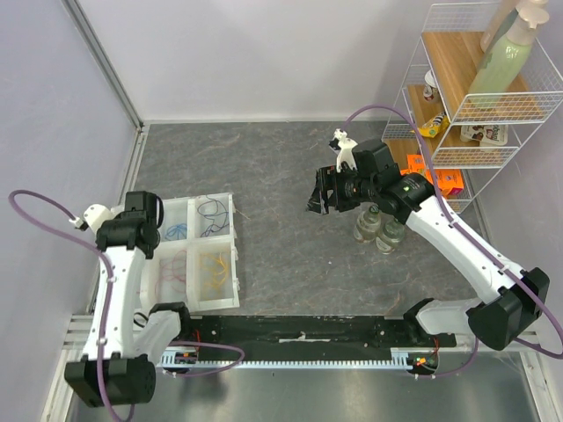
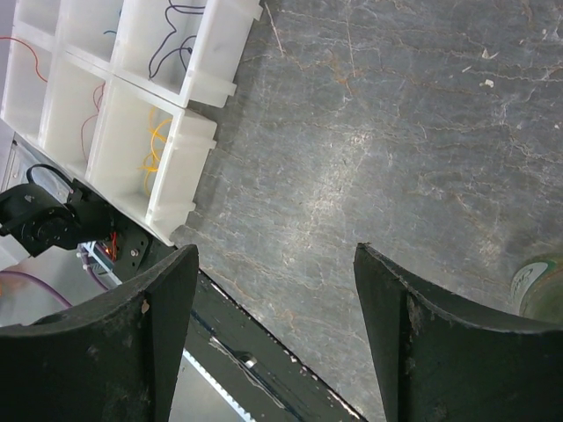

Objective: Untangle the cables

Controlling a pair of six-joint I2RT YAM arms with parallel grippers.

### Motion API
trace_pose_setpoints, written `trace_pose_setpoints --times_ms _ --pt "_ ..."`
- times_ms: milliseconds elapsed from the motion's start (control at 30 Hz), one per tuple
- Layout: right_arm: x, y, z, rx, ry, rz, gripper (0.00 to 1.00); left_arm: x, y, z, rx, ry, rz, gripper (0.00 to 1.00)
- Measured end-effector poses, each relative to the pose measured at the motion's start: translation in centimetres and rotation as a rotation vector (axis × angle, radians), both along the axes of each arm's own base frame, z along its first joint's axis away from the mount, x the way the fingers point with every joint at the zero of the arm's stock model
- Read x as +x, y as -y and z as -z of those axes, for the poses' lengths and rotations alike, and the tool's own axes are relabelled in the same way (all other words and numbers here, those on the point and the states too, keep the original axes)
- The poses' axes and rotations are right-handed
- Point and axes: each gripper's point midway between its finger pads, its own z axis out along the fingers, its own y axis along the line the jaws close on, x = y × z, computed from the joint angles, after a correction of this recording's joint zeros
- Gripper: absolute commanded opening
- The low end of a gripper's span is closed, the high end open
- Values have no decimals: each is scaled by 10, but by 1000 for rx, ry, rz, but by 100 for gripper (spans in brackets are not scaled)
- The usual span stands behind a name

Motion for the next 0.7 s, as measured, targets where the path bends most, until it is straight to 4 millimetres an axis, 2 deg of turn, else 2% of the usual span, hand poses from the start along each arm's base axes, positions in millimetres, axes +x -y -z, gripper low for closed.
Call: trace_pose_setpoints --times_ms 200,300,367,400,433,467,533,633,700 --pt "-5 4 1 -10 -14 -1 79 -5 0 45 -59 -144 -70 3" --pt "-11 7 -5 -6 -2 -2 79 -10 0 54 -78 -155 -106 7" --pt "-14 10 -10 -6 10 -4 79 -10 -1 54 -81 -142 -130 21" --pt "-15 12 -11 -6 14 -3 79 -11 -1 54 -81 -139 -138 33" --pt "-16 13 -12 -8 20 -1 79 -12 -1 54 -82 -138 -145 39" --pt "-16 14 -13 -10 23 0 79 -13 -1 54 -82 -138 -149 52" --pt "-16 15 -12 -14 24 2 79 -14 -1 51 -81 -132 -159 68" --pt "-16 16 -11 -19 19 4 79 -10 -3 40 -75 -105 -163 74" --pt "-15 15 -10 -21 15 4 79 -2 -4 24 -72 -58 -161 77"
